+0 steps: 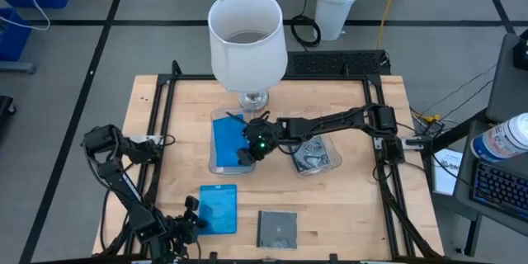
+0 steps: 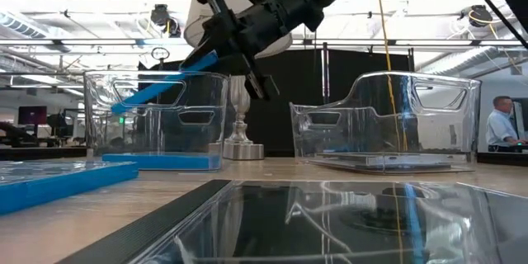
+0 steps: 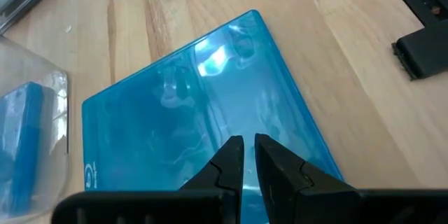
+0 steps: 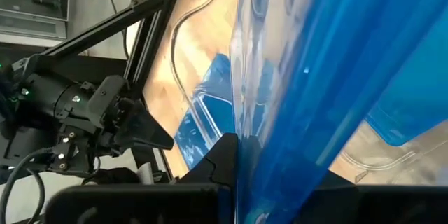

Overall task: Pick & place jewel cases by type
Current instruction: Put the blue CD case into the left transparent bin

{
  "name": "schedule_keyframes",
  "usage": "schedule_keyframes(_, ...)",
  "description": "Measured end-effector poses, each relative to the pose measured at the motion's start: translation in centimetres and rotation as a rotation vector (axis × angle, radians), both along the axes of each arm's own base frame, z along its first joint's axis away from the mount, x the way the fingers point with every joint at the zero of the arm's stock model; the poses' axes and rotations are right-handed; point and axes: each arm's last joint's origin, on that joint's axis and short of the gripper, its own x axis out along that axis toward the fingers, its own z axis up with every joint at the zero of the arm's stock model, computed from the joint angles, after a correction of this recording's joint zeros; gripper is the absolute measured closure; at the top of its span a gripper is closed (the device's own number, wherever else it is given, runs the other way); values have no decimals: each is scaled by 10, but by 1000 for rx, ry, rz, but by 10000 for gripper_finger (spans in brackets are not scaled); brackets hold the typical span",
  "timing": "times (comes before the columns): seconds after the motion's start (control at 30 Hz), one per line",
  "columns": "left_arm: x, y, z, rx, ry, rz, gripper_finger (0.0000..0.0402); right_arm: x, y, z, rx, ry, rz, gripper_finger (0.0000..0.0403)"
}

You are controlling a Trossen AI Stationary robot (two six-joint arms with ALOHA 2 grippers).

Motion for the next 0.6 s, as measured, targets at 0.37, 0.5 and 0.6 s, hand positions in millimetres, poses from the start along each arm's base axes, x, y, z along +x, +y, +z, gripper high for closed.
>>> schedule_keyframes(0.37,0,0,0,-18,9,11,355,-3,2,-3,-36,36,0,360)
schedule_keyframes(0.5,0,0,0,-25,16,11,355,-5,3,-6,-50,68,12,328)
schedule_keyframes(0.6,0,-1,0,-28,20,8,355,-5,3,-7,-71,73,0,306)
